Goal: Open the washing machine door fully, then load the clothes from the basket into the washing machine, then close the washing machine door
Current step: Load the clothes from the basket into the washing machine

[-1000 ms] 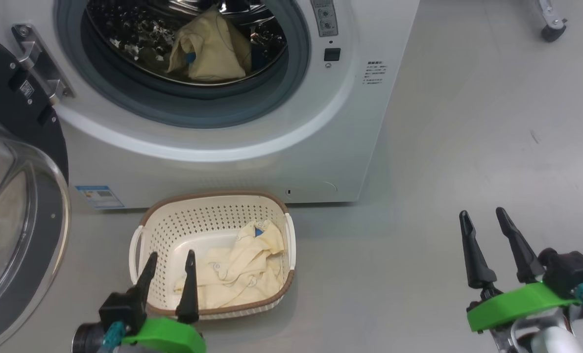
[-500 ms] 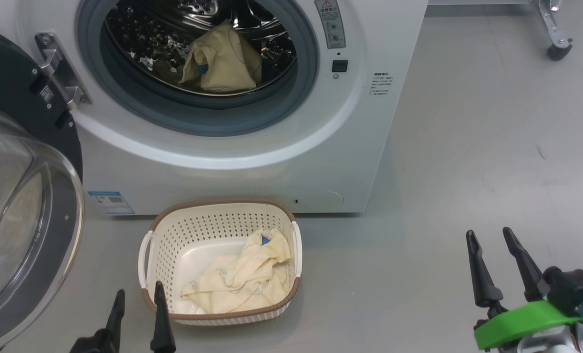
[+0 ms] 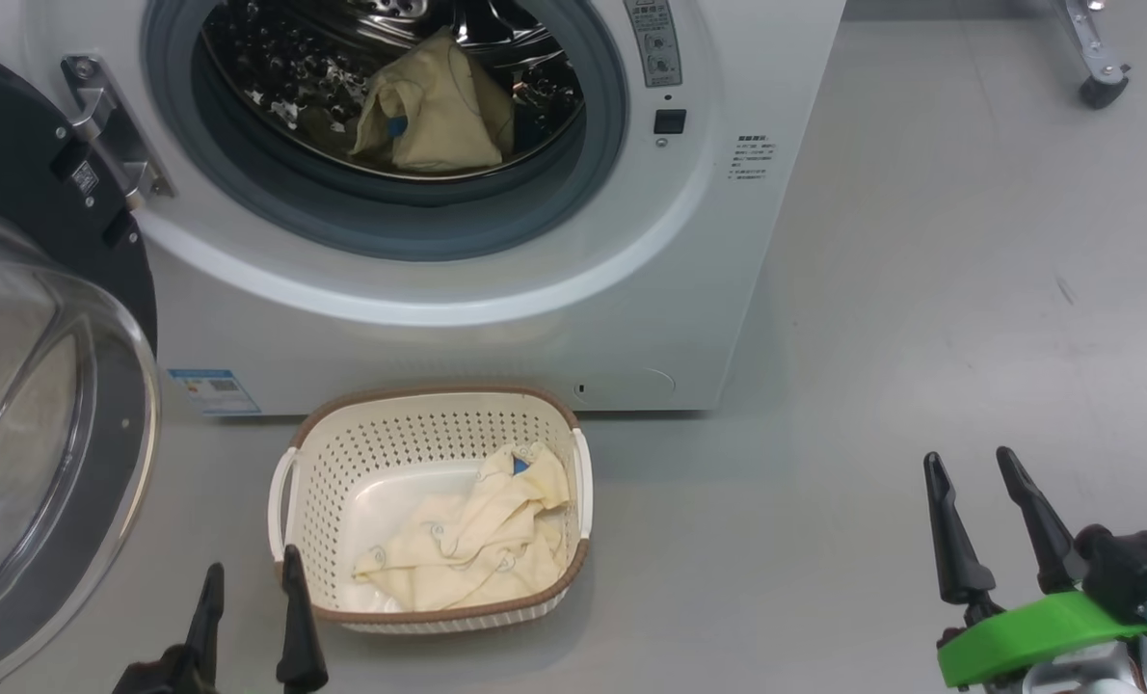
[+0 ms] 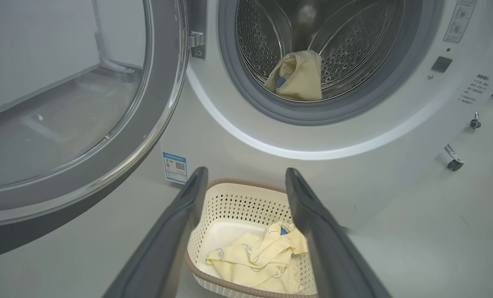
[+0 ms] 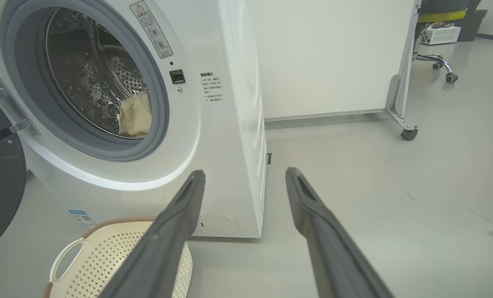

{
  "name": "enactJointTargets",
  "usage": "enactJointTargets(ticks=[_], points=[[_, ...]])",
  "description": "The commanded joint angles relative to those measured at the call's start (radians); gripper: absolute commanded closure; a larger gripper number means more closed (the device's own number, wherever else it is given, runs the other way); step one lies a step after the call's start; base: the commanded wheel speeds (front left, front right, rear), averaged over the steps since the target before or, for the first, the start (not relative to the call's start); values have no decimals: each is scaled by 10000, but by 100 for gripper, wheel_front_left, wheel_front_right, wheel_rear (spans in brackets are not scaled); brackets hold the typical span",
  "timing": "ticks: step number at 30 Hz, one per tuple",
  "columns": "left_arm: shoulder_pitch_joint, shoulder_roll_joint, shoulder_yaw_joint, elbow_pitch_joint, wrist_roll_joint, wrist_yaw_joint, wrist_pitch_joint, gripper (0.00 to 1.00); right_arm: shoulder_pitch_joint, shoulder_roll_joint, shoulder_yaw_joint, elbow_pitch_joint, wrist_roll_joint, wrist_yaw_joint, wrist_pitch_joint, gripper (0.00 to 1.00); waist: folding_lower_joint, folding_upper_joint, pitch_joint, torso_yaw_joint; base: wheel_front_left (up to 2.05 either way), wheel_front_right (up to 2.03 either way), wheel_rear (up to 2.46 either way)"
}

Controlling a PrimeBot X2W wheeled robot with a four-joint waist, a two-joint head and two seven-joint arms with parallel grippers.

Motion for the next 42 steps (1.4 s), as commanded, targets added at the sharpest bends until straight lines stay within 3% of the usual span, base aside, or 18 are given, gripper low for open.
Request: enactJointTargets(ticks=[1, 7, 19, 27, 42], points=[[-153, 101, 400, -391, 58, 33, -141, 0, -236, -97, 198, -336, -55, -29, -95, 0, 1, 0, 2, -60, 0, 0, 0], [-234, 101, 770, -467, 121, 9, -141, 0, -264, -76, 237, -343, -45, -29, -95, 0, 1, 0, 136, -262, 0, 0, 0], [-1732, 101, 534, 491, 574, -699, -141, 0, -923, 49, 461, -433, 68, -29, -95, 0, 1, 0, 1673, -647, 0, 0, 0], [-3631, 172, 306, 3115, 525, -1426, -141, 0, -1752, 183, 683, -393, 241, -29, -95, 0, 1, 0, 3064, -1024, 0, 0, 0], [-6656, 527, 56, 7134, 356, -1849, 1137, 0, -2855, 298, 1222, -313, 580, -29, -95, 0, 1, 0, 4870, -1666, 0, 0, 0]])
